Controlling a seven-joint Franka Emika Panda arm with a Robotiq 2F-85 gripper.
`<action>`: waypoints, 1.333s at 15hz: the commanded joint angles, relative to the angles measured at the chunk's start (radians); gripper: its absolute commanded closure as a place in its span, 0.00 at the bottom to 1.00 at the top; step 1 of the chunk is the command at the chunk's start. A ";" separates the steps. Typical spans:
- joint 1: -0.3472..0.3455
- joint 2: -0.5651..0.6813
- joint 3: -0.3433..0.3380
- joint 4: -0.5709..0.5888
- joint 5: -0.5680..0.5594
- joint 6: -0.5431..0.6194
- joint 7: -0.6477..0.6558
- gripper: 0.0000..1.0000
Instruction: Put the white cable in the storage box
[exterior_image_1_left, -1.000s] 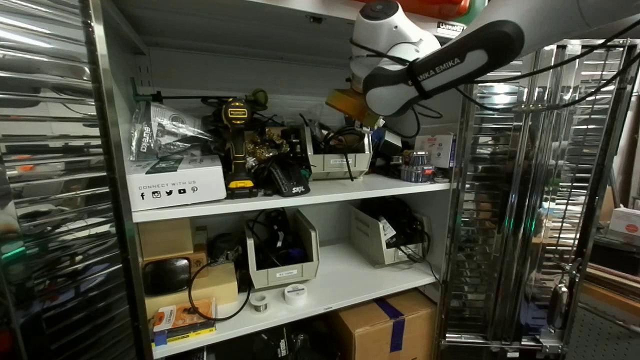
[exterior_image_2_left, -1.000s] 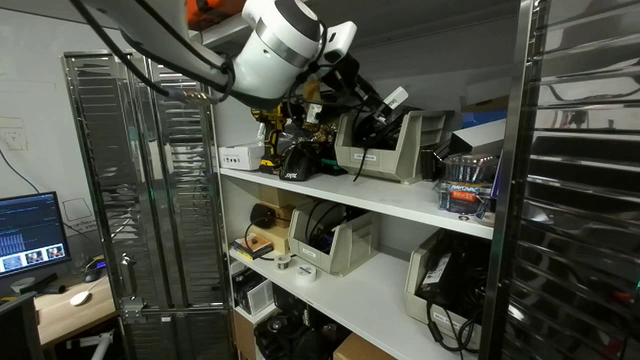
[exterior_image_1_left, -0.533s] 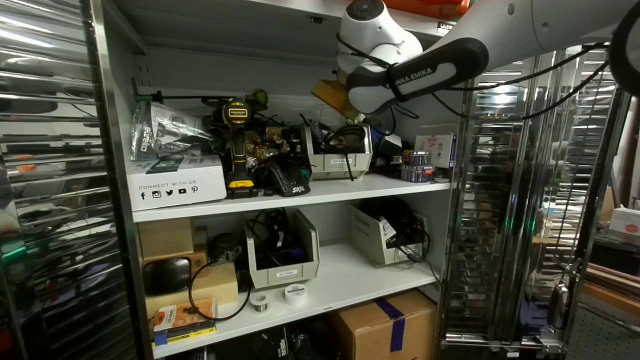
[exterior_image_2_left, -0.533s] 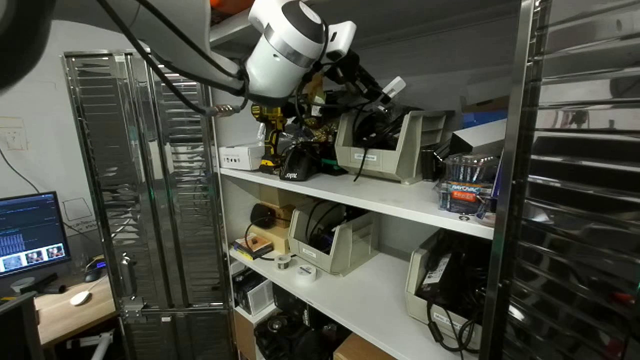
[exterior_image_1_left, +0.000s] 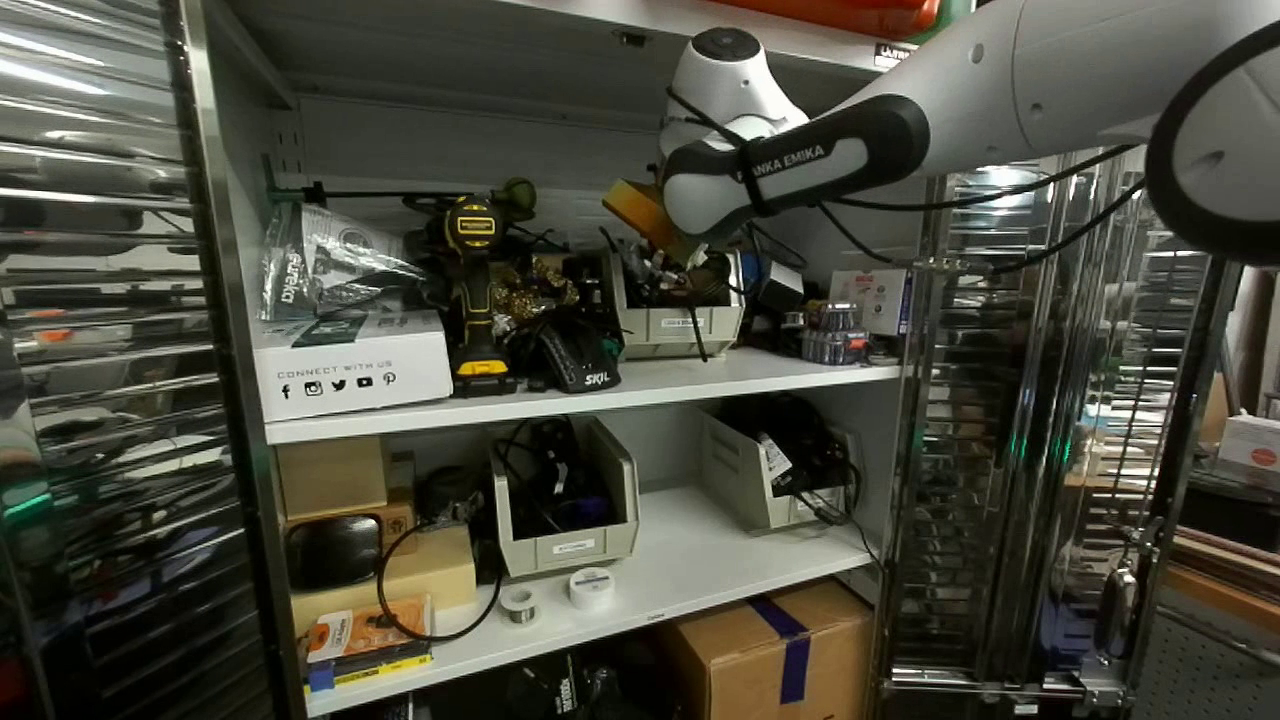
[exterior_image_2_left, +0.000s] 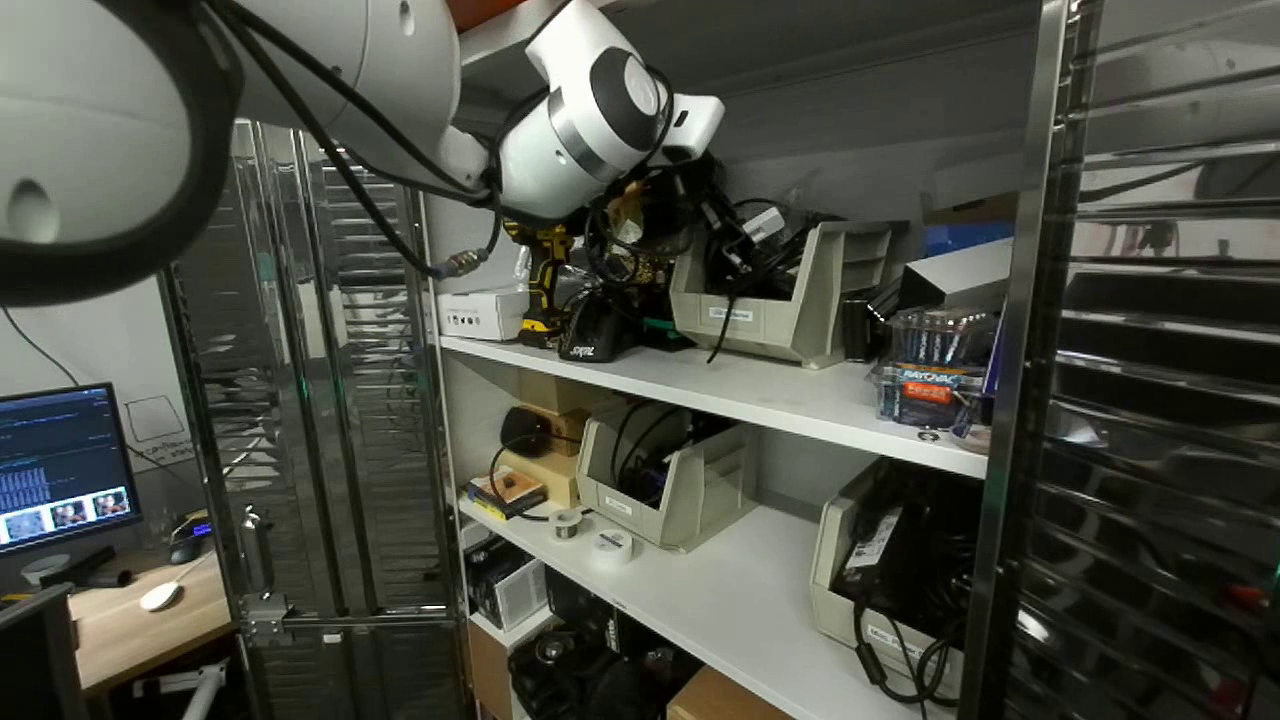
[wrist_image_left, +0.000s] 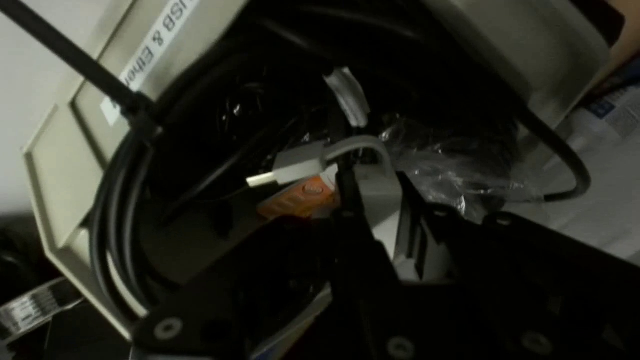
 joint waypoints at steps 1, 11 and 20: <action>-0.021 0.044 0.053 0.100 0.066 -0.049 -0.103 0.49; -0.016 -0.141 0.148 -0.156 0.071 -0.124 -0.188 0.00; -0.083 -0.507 0.249 -0.619 0.290 -0.467 -0.415 0.00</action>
